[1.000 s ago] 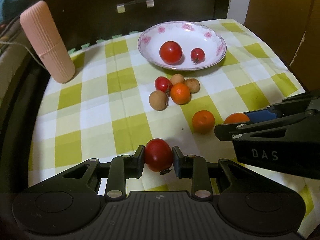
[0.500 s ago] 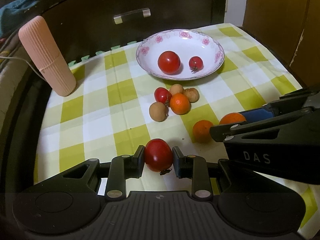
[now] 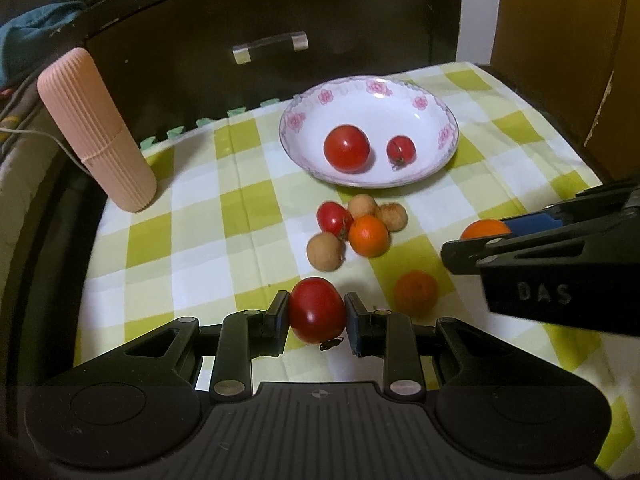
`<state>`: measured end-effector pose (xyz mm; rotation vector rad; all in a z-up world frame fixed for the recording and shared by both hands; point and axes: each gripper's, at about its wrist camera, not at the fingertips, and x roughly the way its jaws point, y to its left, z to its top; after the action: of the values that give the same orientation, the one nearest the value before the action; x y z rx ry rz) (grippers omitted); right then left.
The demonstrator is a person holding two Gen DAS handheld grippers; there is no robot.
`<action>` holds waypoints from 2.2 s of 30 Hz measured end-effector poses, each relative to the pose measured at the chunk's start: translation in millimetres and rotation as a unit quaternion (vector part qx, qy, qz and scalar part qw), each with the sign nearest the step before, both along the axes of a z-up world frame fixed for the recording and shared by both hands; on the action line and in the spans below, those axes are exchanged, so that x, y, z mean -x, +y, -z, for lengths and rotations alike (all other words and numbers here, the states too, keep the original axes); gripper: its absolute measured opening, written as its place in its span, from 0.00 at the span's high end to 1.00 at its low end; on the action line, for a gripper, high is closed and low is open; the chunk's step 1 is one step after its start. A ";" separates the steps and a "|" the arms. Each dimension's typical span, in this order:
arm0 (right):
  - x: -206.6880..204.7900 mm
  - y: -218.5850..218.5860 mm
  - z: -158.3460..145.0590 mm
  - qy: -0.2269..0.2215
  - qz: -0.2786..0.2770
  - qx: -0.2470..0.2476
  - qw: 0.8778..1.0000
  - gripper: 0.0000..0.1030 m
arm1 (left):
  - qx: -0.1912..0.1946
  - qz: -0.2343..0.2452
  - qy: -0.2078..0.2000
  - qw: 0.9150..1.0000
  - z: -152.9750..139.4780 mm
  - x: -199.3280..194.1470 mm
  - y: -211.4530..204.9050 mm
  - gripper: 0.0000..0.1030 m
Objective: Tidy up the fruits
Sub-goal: 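Carry the red tomato with the left gripper while the right gripper carries the tangerine toward the bowl, then lower the red tomato and tangerine into the white bowl with both grippers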
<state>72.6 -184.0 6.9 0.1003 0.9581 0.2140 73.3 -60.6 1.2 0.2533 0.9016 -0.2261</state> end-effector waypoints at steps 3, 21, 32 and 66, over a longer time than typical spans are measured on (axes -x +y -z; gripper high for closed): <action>-4.4 -6.7 -4.1 -0.006 0.010 -0.003 1.000 0.70 | 0.005 -0.003 -0.003 1.000 -3.8 -8.5 -0.5 0.65; -55.1 -35.8 -9.9 -0.013 0.049 -0.022 0.998 0.70 | 0.067 -0.009 0.013 0.998 -17.7 -70.5 -11.3 0.65; -88.9 -52.1 -1.2 -0.006 0.062 -0.022 0.998 0.70 | 0.065 -0.005 0.016 0.998 -13.5 -104.9 -27.2 0.64; -155.8 -63.2 31.8 -0.011 0.097 -0.070 0.993 0.69 | 0.105 -0.021 0.017 0.994 -0.6 -163.1 -30.2 0.53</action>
<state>228.4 -247.3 -24.9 0.3181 0.9054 0.1022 236.4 -90.8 1.8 0.0357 0.9088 -0.2854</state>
